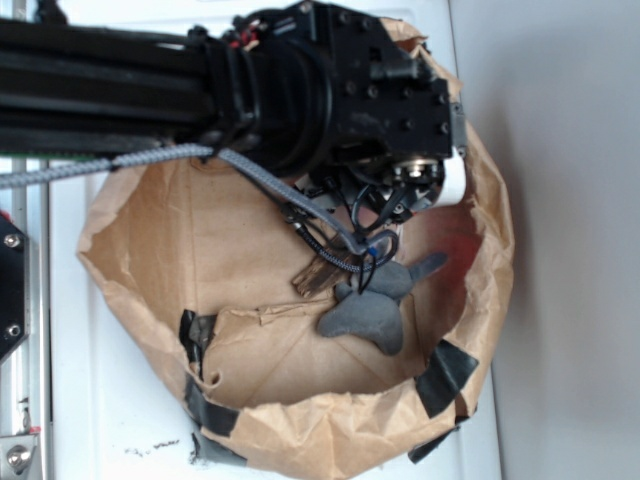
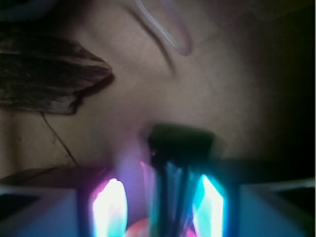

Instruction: Grab the carrot.

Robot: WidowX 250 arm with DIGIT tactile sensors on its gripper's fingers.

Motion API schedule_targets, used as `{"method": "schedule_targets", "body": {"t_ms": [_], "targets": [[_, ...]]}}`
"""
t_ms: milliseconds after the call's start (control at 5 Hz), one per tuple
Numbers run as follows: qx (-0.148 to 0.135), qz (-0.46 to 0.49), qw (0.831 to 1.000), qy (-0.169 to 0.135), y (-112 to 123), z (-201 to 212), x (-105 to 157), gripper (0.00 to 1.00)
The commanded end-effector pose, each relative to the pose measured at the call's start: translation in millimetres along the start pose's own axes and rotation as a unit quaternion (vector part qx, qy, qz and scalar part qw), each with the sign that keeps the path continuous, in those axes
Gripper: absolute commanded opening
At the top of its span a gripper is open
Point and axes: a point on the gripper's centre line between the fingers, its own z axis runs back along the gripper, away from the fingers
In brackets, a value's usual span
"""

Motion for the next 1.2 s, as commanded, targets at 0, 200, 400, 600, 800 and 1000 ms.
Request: {"method": "schedule_targets", "body": {"t_ms": [0,200,400,600,800,1000], "targets": [[0.046,0.021,0.998,-0.035,-0.3,38.6,-6.7,0.00],[0.042,0.043,0.993,-0.105,-6.9,86.7,-24.5,0.00],[0.041,0.075,0.986,-0.146,-15.1,129.5,-42.2,0.00],[-0.036,0.109,0.981,-0.154,-21.4,148.2,-53.1,0.00],[-0.048,0.196,0.970,-0.138,-30.8,159.8,-57.6,0.00],[-0.009,0.223,0.969,-0.103,-37.9,158.7,-56.6,0.00]]}}
